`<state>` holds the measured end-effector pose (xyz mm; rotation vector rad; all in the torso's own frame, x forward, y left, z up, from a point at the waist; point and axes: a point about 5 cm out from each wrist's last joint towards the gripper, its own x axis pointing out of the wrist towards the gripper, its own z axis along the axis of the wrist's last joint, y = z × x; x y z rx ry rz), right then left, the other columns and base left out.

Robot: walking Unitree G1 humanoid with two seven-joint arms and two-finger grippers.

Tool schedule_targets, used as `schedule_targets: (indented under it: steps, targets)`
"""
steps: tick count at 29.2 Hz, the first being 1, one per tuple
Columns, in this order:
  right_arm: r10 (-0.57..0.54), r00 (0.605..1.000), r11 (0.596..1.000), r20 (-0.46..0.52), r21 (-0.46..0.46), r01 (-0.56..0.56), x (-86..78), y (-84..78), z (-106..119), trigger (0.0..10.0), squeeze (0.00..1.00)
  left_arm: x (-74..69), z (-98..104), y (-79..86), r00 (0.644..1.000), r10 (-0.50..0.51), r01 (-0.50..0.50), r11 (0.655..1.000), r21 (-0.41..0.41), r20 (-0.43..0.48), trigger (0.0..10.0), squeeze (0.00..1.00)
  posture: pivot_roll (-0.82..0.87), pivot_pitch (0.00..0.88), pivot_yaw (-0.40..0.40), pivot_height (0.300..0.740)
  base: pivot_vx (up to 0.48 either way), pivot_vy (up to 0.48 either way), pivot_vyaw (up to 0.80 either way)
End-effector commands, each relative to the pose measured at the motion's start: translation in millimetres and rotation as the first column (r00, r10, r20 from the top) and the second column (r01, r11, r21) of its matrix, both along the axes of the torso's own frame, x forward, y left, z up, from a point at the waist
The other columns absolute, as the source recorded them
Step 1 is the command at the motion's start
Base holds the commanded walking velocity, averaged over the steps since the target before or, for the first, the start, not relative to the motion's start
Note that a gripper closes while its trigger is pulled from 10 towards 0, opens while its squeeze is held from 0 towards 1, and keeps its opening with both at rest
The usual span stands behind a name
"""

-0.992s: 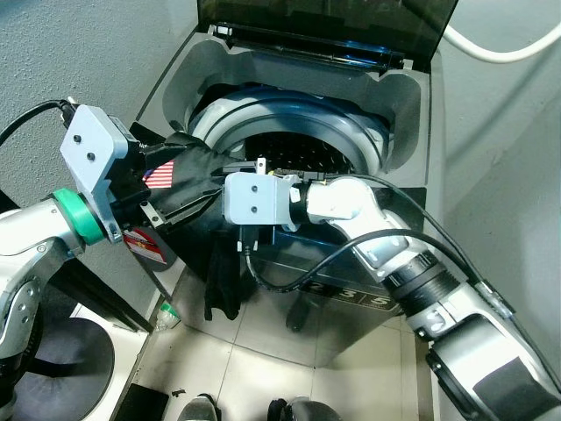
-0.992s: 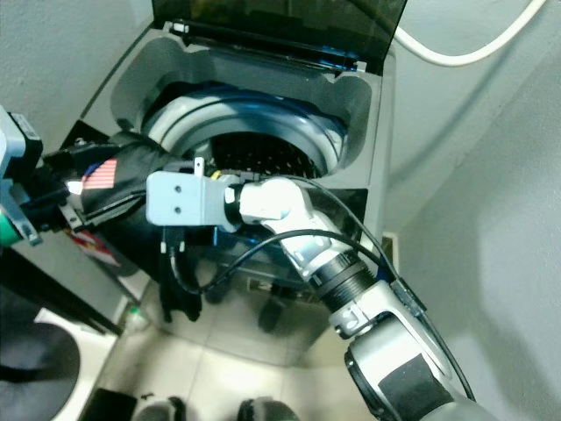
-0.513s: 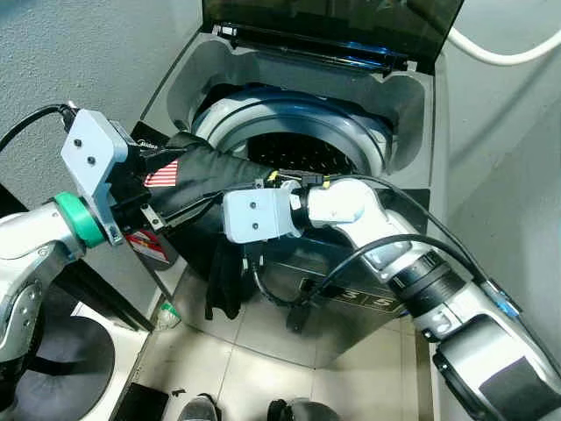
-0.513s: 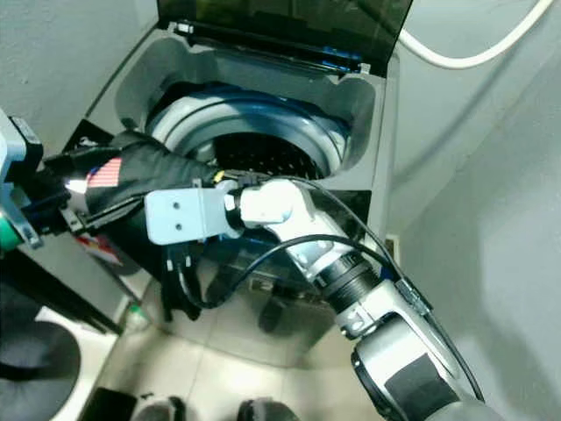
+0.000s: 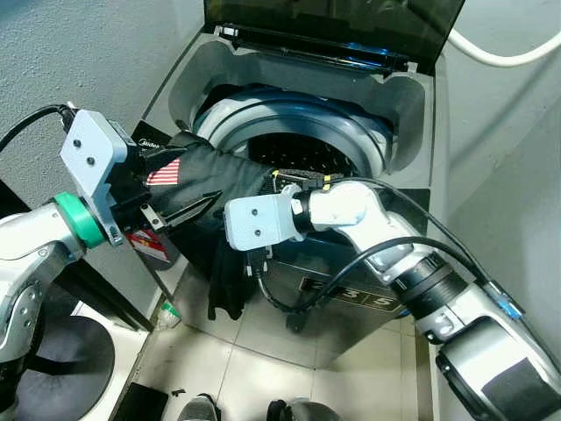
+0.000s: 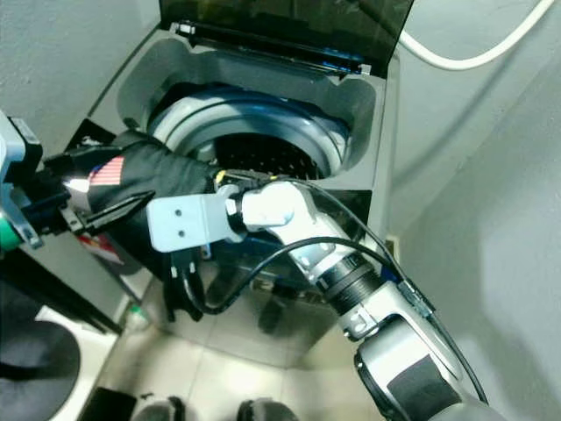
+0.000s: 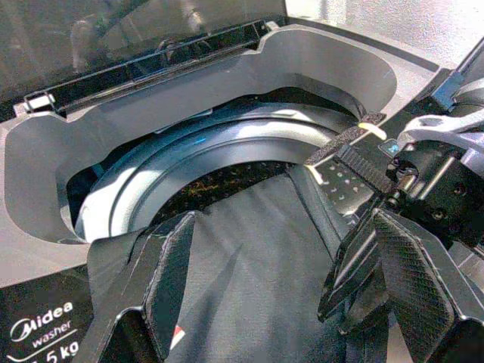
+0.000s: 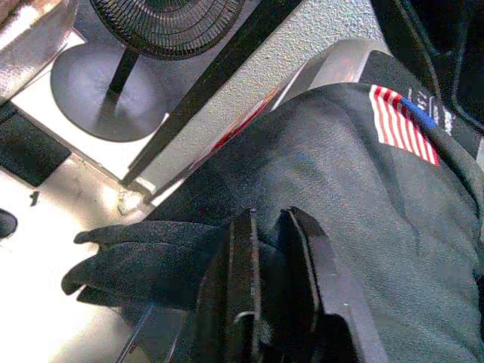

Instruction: Clothes washing

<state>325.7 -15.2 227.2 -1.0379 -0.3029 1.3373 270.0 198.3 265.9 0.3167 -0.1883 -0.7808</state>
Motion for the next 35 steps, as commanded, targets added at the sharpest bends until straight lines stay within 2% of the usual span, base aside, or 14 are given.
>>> schedule_targets:
  steps: [1, 9, 15, 16, 18, 19, 22, 25, 27, 28, 29, 31, 33, 35]
  targets:
    - [-0.109, 0.994, 0.994, -0.015, -0.028, 0.109, 11.4, -18.4, -9, 0.0, 0.00, -2.8, -1, -0.5, 1.000, 0.000, 0.000, 1.000, 0.006, 0.001, 10.0, 0.00, 0.11, 0.099, -0.005, 0.740, 0.000, 0.000, 0.00]
    - [-0.123, 0.992, 0.989, -0.005, 0.081, 0.123, 12.2, -19.7, 9, 0.0, 0.00, -3.1, -1, -0.9, 1.000, -0.003, 0.003, 1.000, 0.008, -0.001, 10.0, 0.00, 0.11, 0.110, 0.001, 0.740, 0.000, 0.000, 0.00]
    - [-0.155, 0.988, 0.887, 0.014, 0.442, 0.133, 14.8, -14.6, 65, 0.0, 0.00, -3.1, 0, -1.6, 1.000, -0.005, 0.005, 1.000, 0.008, -0.004, 10.0, 0.00, 0.11, 0.114, 0.003, 0.740, 0.000, 0.000, 0.00]
    - [-0.211, 0.977, 0.843, 0.023, 0.510, 0.170, 19.8, -16.4, 76, 6.9, 0.00, -3.0, 0, -1.6, 1.000, -0.005, 0.005, 1.000, 0.008, -0.004, 10.0, 0.00, 0.11, 0.115, 0.004, 0.740, 0.000, 0.000, 0.00]
    - [-0.267, 0.963, 0.799, 0.034, 0.567, 0.201, 24.9, -19.2, 86, 6.9, 0.00, -2.9, 0, -1.5, 1.000, -0.005, 0.005, 1.000, 0.008, -0.004, 10.0, 0.00, 0.11, 0.115, 0.004, 0.740, 0.000, 0.000, 0.00]
    - [-0.369, 0.927, 0.727, 0.062, 0.641, 0.247, 33.3, -26.8, 101, 10.0, 0.00, -2.7, 0, -1.7, 1.000, -0.006, 0.006, 1.000, 0.008, -0.003, 10.0, 0.00, 0.11, 0.114, 0.005, 0.740, 0.000, 0.000, 0.00]
    - [-0.435, 0.897, 0.677, 0.077, 0.684, 0.270, 38.1, -32.5, 111, 10.0, 0.00, -2.6, 0, -1.8, 1.000, -0.006, 0.006, 1.000, 0.009, -0.003, 10.0, 0.00, 0.11, 0.114, 0.005, 0.740, 0.000, 0.000, 0.00]
    - [-0.712, 0.701, 0.360, 0.031, 0.874, 0.326, 53.7, -78.3, 148, 10.0, 0.00, -2.4, 0, -2.7, 1.000, -0.008, 0.008, 1.000, 0.007, -0.002, 10.0, 0.00, 0.12, 0.112, 0.004, 0.740, 0.000, 0.000, 0.00]
    - [-0.825, 0.565, 0.196, 0.002, 0.939, 0.283, 52.5, -103.6, 161, 10.0, 0.00, -2.5, 0, -2.1, 1.000, -0.007, 0.007, 1.000, 0.007, -0.002, 10.0, 0.00, 0.12, 0.113, 0.006, 0.740, 0.000, 0.000, 0.00]
    - [-0.825, 0.565, 0.196, 0.002, 0.939, 0.283, 52.5, -103.6, 161, 10.0, 0.00, -2.5, 0, -2.1, 1.000, -0.007, 0.007, 1.000, 0.007, -0.002, 10.0, 0.00, 0.12, 0.113, 0.006, 0.740, 0.000, 0.000, 0.00]
    - [-0.854, 0.521, 0.139, -0.018, 0.955, 0.261, 51.1, -111.4, 164, 10.0, 0.00, -2.6, 0, -1.8, 1.000, -0.006, 0.006, 1.000, 0.008, -0.002, 10.0, 0.00, 0.12, 0.113, 0.006, 0.740, 0.000, 0.000, 0.00]
    - [-0.920, 0.383, 0.008, -0.084, 0.973, 0.232, 51.9, -131.9, 162, 10.0, 0.00, -2.5, 0, -2.4, 1.000, -0.009, 0.009, 1.000, 0.007, -0.003, 10.0, 0.00, 0.12, 0.113, 0.007, 0.740, 0.000, 0.000, 0.00]
    - [-0.935, 0.338, -0.022, -0.104, 0.971, 0.237, 53.8, -137.5, 160, 10.0, 0.00, -2.3, 0, -2.9, 1.000, -0.010, 0.010, 1.000, 0.007, -0.003, 10.0, 0.00, 0.12, 0.113, 0.007, 0.740, 0.000, 0.000, 0.00]
    - [-0.930, 0.358, 0.044, -0.085, 0.940, 0.338, 63.8, -133.2, 143, 10.0, 0.00, -2.3, 0, -3.7, 1.000, -0.013, 0.013, 1.000, 0.005, -0.003, 10.0, 0.00, 0.12, 0.113, 0.007, 0.740, 0.000, 0.000, 0.00]
